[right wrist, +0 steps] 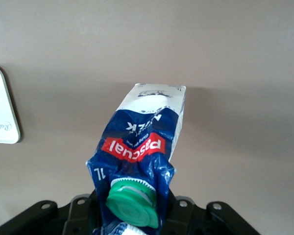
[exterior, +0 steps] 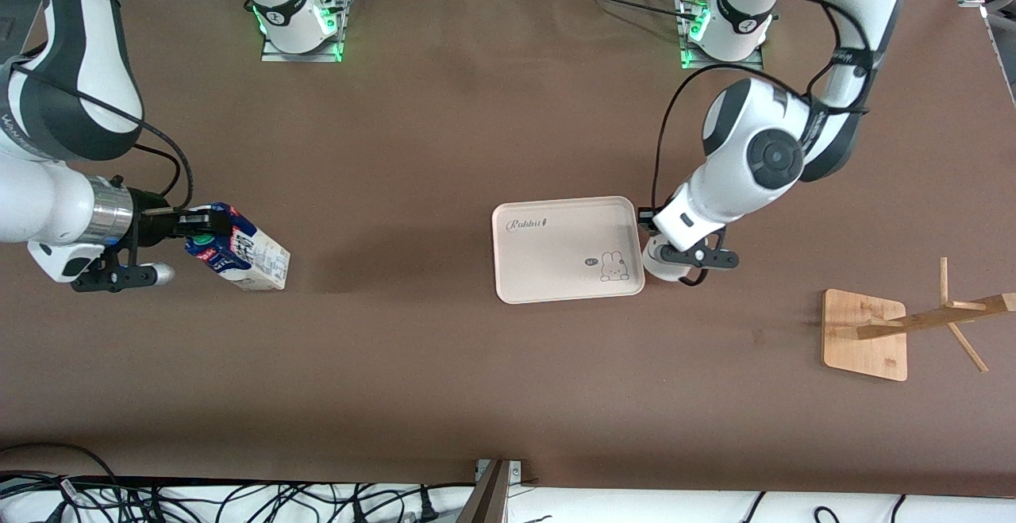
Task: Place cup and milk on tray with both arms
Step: 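Lift the mug off the stand and carry it over the tray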
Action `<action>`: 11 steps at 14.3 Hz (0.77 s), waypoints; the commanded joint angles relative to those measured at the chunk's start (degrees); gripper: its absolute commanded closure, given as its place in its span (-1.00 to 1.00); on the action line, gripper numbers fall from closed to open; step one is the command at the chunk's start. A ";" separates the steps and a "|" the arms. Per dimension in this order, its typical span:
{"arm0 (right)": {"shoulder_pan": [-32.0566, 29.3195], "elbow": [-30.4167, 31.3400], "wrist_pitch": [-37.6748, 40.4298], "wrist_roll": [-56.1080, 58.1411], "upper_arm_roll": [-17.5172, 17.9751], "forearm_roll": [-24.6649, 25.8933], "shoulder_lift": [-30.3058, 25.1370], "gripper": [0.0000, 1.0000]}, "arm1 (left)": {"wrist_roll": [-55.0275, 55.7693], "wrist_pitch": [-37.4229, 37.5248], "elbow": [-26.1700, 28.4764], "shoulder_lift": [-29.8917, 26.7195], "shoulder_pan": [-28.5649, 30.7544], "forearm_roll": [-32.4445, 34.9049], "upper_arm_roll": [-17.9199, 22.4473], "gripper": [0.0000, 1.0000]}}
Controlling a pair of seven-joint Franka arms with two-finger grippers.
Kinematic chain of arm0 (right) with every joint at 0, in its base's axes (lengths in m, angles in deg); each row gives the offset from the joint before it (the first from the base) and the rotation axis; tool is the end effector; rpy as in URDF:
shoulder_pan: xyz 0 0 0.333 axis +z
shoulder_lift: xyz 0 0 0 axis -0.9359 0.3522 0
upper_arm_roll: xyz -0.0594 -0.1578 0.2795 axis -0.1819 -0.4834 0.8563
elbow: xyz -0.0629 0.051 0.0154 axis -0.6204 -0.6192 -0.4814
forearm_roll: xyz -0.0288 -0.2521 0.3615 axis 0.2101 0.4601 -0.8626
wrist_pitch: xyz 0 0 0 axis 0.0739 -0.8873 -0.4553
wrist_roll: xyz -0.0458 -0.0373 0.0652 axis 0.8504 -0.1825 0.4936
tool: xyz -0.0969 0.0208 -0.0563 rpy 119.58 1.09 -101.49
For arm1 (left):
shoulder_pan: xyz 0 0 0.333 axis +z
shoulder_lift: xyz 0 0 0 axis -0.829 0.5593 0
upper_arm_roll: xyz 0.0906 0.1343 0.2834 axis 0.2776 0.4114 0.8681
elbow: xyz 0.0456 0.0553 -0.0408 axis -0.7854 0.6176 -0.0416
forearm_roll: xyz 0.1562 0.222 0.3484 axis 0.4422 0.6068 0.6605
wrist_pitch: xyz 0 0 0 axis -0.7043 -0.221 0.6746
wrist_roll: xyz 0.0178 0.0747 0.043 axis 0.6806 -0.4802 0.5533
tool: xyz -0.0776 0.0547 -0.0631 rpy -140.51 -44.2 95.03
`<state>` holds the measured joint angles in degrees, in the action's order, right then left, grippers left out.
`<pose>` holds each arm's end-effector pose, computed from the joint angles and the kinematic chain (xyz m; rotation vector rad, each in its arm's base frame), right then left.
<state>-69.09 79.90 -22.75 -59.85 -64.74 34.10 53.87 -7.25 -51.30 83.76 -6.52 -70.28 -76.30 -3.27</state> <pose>0.7042 0.0642 0.4445 -2.9401 -0.0626 0.3027 0.6266 -0.2617 0.2926 2.9836 -0.0858 -0.2508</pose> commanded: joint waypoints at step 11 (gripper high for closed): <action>6.99 -3.88 3.92 -10.74 9.35 5.03 -0.18 0.14 | 3.58 13.45 -17.28 16.75 -4.43 -12.27 2.54 1.00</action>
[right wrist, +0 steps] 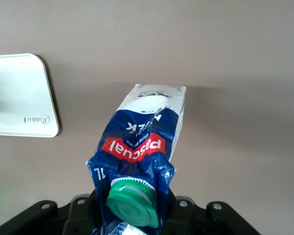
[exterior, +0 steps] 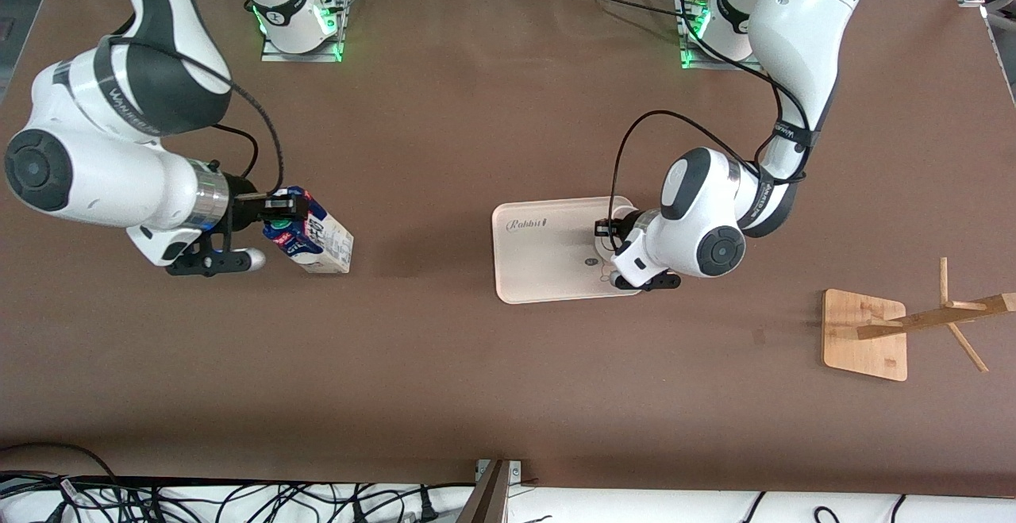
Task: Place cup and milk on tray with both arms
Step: 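Lift the mug off the stand and carry it over the tray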
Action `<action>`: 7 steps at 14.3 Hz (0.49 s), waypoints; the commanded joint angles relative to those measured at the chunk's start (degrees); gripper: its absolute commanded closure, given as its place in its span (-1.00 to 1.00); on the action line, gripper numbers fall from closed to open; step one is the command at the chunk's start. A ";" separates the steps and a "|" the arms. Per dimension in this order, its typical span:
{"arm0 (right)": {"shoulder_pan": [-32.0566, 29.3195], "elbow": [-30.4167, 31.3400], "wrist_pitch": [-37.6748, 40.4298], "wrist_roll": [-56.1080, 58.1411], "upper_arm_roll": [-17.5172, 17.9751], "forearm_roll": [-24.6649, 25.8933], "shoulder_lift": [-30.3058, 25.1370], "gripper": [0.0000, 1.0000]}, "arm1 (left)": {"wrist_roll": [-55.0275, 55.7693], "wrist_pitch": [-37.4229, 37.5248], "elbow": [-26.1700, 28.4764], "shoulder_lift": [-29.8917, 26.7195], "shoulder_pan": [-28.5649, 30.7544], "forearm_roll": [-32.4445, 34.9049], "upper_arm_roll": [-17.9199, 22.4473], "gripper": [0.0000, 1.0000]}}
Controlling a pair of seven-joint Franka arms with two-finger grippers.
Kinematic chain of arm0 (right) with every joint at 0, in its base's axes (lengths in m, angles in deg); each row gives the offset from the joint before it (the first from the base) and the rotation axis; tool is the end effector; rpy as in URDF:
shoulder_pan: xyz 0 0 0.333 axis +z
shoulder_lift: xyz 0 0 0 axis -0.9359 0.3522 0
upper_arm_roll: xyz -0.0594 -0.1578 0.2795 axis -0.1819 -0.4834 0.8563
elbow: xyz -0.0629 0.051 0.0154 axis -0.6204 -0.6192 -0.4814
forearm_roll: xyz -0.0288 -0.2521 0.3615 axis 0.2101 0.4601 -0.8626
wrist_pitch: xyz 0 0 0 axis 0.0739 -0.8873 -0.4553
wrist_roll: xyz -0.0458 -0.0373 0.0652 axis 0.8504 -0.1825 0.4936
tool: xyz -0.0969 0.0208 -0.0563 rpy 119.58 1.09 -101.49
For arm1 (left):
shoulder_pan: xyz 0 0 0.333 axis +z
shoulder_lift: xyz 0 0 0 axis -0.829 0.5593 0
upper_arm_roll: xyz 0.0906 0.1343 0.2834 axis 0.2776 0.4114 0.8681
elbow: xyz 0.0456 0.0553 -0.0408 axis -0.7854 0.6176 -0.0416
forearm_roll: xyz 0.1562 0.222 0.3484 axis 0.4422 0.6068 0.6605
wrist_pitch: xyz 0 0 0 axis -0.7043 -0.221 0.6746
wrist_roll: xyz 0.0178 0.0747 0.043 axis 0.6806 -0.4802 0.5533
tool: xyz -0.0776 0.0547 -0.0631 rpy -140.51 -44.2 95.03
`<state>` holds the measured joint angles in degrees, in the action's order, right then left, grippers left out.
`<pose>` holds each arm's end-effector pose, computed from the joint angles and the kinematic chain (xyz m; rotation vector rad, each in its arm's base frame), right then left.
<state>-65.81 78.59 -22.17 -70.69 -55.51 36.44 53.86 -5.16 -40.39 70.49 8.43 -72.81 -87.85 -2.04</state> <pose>0.6804 0.1953 0.4613 -2.9540 -0.1094 0.3298 0.6428 -0.3030 0.2114 2.8080 0.0685 -0.6396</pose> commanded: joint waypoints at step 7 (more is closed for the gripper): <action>11.37 -9.17 7.85 -0.51 -0.05 5.17 1.85 0.14 | -0.53 2.63 -4.97 2.07 -2.52 1.82 2.10 -1.00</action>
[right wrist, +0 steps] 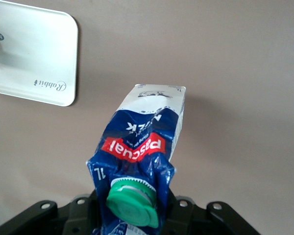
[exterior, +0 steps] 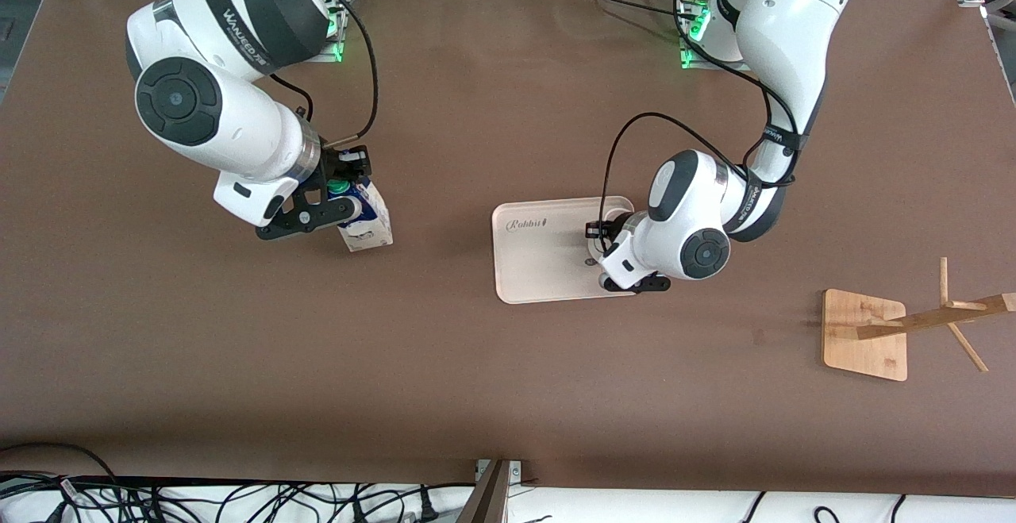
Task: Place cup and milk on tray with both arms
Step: 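Lower the mug onto the tray and open the left gripper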
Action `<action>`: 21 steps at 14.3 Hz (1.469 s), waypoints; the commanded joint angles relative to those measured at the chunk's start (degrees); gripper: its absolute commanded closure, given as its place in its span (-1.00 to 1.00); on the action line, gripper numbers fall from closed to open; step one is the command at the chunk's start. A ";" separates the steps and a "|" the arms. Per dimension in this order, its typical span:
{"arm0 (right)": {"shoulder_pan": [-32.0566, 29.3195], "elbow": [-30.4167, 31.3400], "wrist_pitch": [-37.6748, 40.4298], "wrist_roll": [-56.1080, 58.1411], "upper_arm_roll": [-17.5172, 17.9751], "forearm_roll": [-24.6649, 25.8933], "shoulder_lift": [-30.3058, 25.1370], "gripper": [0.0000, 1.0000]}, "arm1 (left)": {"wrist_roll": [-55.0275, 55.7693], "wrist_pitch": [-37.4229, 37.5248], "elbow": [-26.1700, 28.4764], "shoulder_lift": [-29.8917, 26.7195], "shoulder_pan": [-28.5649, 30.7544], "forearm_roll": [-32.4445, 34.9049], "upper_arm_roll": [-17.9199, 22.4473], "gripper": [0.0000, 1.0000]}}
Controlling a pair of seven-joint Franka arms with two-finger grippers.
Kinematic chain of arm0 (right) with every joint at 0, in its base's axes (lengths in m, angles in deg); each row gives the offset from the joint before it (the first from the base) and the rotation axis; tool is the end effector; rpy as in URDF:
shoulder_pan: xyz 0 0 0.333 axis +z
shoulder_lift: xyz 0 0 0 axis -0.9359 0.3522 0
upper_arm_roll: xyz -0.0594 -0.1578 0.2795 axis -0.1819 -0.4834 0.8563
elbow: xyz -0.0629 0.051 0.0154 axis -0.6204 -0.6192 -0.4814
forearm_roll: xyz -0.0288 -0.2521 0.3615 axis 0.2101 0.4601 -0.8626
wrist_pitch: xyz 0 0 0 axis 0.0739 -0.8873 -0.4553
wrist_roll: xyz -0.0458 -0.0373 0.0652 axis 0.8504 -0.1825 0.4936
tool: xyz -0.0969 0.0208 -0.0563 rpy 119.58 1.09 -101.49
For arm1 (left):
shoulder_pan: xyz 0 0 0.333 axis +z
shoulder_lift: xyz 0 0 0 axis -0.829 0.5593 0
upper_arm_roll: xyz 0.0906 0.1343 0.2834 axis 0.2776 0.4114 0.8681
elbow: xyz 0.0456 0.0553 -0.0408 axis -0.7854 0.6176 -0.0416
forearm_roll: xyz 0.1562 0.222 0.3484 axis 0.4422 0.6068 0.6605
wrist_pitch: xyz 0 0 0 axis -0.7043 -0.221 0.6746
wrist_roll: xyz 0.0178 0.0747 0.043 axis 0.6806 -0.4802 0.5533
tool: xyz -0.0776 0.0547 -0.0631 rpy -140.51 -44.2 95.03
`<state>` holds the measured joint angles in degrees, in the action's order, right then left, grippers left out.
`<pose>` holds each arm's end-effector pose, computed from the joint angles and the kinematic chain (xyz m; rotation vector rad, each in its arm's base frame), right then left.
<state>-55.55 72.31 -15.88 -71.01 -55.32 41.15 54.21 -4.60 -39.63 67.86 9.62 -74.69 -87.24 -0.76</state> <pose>0.6396 0.3035 0.5039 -3.0267 -0.4061 0.3313 0.6488 -0.3141 0.2150 2.8310 0.0503 -0.6229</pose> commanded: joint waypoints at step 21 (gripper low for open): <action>14.47 -2.81 -15.48 -31.38 -0.24 -6.75 9.31 0.14 | -7.86 13.30 2.75 -27.94 15.80 11.47 9.43 -1.00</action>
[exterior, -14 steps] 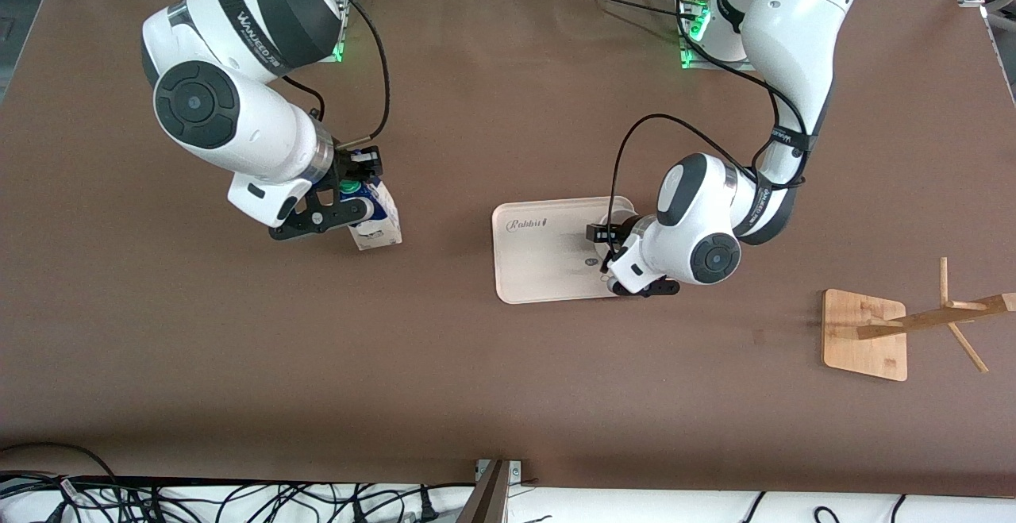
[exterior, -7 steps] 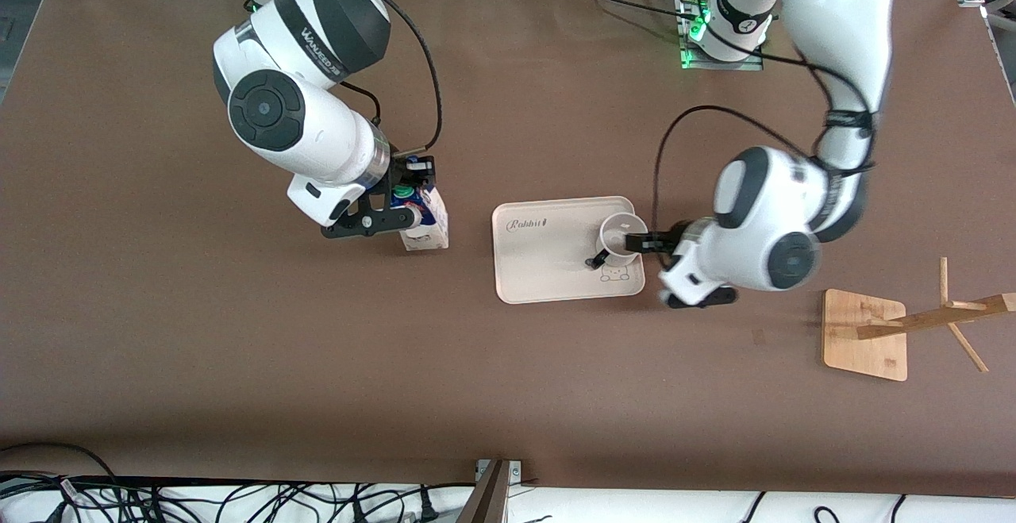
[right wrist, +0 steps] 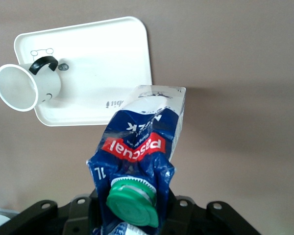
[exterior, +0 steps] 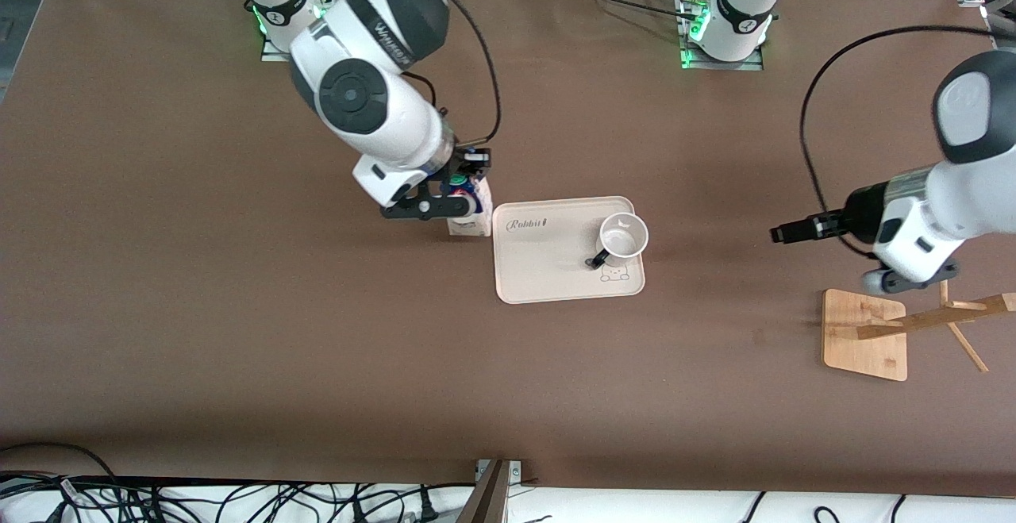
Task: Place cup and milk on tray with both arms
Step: 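Carry the carton toward the tray while the left gripper withdraws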
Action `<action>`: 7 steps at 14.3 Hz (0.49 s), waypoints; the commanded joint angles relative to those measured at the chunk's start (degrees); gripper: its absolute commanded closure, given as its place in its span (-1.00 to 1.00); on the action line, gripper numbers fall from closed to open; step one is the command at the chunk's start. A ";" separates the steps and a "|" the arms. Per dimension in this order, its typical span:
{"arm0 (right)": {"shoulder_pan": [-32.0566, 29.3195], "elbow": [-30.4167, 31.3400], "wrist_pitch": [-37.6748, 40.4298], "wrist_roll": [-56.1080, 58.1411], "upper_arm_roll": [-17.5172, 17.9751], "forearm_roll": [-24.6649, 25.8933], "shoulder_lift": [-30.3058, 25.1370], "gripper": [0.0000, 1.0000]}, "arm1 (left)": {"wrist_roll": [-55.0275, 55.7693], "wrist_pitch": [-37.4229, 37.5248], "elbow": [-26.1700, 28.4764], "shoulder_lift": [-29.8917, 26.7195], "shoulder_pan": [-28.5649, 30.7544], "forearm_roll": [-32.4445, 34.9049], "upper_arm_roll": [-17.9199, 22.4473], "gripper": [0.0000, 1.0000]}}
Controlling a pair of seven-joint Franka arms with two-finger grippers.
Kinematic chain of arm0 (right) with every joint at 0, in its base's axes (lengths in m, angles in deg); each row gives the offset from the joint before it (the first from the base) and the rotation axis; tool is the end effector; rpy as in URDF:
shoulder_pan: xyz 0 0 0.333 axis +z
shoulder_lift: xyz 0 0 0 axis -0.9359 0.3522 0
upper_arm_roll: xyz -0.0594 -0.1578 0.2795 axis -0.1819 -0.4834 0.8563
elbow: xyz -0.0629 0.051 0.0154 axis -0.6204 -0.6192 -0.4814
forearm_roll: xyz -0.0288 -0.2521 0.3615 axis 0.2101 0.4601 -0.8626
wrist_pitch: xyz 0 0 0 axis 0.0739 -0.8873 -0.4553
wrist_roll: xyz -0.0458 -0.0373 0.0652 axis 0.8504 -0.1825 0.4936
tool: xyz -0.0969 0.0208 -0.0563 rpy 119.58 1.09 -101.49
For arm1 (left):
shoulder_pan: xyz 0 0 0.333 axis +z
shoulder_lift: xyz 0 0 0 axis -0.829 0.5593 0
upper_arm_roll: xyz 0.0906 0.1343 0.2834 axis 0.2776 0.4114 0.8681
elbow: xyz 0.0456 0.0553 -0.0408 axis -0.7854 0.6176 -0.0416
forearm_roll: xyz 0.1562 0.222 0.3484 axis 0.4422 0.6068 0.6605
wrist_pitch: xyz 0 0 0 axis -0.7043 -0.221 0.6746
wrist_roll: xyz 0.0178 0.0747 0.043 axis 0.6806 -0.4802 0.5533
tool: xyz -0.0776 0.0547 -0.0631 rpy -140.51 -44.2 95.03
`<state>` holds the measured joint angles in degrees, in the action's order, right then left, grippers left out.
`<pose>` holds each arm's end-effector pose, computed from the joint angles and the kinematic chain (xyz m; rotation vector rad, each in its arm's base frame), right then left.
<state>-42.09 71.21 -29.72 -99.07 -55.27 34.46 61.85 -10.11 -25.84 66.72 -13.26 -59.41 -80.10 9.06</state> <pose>0.5880 0.4787 0.4379 -2.9430 0.0565 0.3220 0.6845 -0.0196 0.4889 2.9224 0.3419 -0.2386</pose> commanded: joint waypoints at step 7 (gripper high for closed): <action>6.55 -1.98 -5.87 1.21 -0.29 5.39 2.30 0.14 | -2.54 -1.20 13.56 -16.85 1.75 14.98 -0.57 -1.00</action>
<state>-37.43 70.97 -35.82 -101.54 -55.25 37.96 63.60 -11.37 -25.78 76.23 -26.90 -58.19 -67.52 9.12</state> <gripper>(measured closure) 0.568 0.000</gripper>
